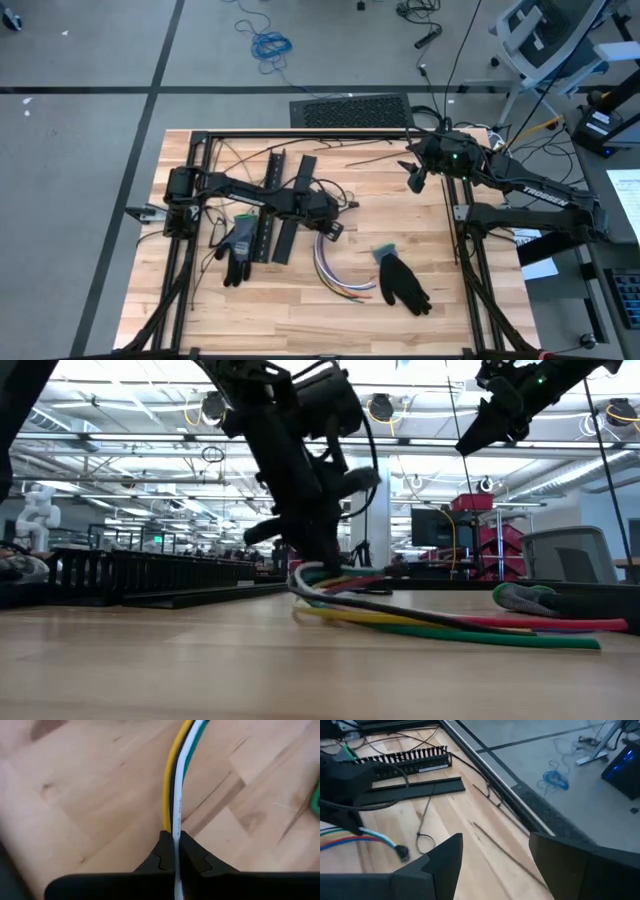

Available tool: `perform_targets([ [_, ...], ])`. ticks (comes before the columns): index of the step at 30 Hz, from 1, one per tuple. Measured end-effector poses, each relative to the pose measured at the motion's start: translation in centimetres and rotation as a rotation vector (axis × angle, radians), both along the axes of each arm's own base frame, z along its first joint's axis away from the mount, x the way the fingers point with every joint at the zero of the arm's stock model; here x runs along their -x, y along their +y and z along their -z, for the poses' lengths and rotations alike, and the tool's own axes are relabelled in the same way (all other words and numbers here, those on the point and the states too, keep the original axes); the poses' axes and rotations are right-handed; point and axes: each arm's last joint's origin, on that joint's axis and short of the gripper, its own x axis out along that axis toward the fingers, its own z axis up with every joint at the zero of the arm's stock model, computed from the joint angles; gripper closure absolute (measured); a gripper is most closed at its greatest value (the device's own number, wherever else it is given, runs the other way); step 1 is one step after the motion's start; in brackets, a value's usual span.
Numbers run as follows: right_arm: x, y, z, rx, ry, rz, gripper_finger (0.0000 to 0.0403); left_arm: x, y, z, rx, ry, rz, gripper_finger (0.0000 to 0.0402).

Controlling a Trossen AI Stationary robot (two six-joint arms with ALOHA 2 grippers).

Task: Ziptie cables
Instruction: Wrap the cable wires with the black ziptie

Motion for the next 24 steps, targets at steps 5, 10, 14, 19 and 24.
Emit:
perform_targets([
  [5, -0.7, 0.0, 1.6, -0.124, 0.015, 0.044, 0.0180, 0.9, -0.6, -0.2, -0.053, 0.066, 0.063, 0.0398],
  [10, -2.8, 0.0, 6.5, -0.383, -0.090, -0.030, 0.0202, 2.0, -1.2, -2.6, -0.198, 0.031, 0.145, 0.0398],
  [14, -4.3, -0.3, 10.2, -0.563, -0.216, -0.029, 0.0230, 3.6, -0.9, -3.9, -0.335, 0.064, 0.189, 0.0398],
  [19, -6.3, -1.2, 11.9, -0.494, -0.299, -0.007, 0.0252, 5.7, -0.7, -4.2, -0.352, -0.003, 0.202, 0.0398],
  [24, -8.1, -2.1, 13.7, -0.467, -0.209, 0.013, 0.0246, 6.7, -1.2, -4.2, -0.290, -0.115, 0.233, 0.0398],
])
